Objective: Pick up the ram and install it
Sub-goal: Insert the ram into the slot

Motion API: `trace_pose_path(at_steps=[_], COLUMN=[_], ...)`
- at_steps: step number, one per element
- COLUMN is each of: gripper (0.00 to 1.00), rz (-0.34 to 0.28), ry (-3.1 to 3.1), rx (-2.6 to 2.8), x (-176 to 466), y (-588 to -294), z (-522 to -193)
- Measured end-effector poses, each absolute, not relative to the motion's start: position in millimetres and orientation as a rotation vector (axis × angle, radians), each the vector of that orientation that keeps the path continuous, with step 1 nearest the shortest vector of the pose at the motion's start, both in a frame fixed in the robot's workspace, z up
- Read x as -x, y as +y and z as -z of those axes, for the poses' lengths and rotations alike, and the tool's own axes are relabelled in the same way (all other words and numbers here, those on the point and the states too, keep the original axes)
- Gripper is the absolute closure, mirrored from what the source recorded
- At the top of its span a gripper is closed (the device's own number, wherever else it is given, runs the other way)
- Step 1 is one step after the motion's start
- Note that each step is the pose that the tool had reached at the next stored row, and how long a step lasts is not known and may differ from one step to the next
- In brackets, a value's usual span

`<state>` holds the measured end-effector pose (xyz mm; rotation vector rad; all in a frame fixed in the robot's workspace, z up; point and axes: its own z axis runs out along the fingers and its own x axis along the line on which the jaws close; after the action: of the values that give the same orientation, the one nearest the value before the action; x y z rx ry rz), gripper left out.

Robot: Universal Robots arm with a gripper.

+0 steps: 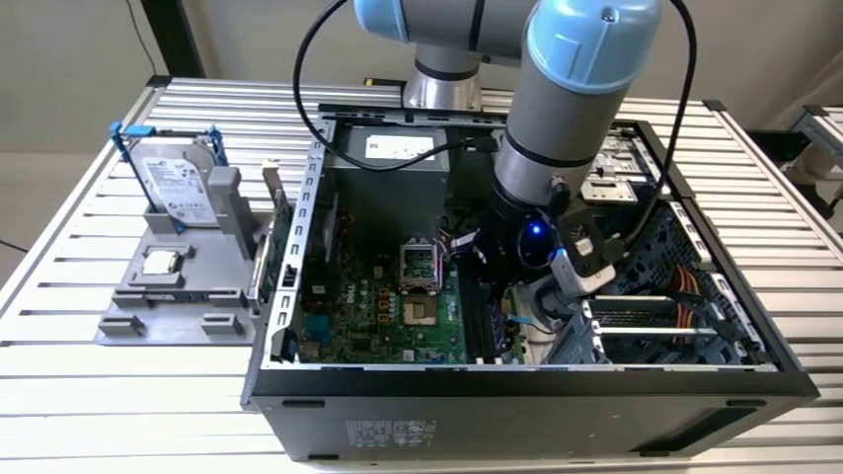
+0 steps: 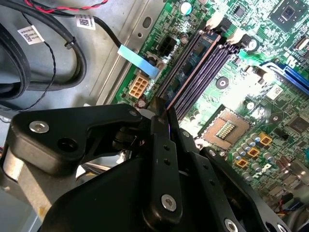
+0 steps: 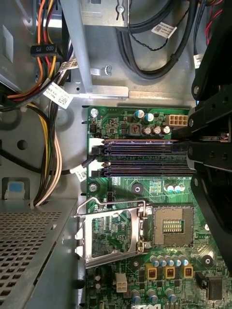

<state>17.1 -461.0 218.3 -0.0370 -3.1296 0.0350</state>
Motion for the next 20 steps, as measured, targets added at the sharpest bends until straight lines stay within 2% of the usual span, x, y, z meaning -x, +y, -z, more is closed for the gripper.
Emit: trace_pose_path(at_steps=[20], gripper=[1.0], rz=[-0.035], ry=[-3.132], rx=[0.046], x=[-17.0], y=[-461.0], z=[-211.4])
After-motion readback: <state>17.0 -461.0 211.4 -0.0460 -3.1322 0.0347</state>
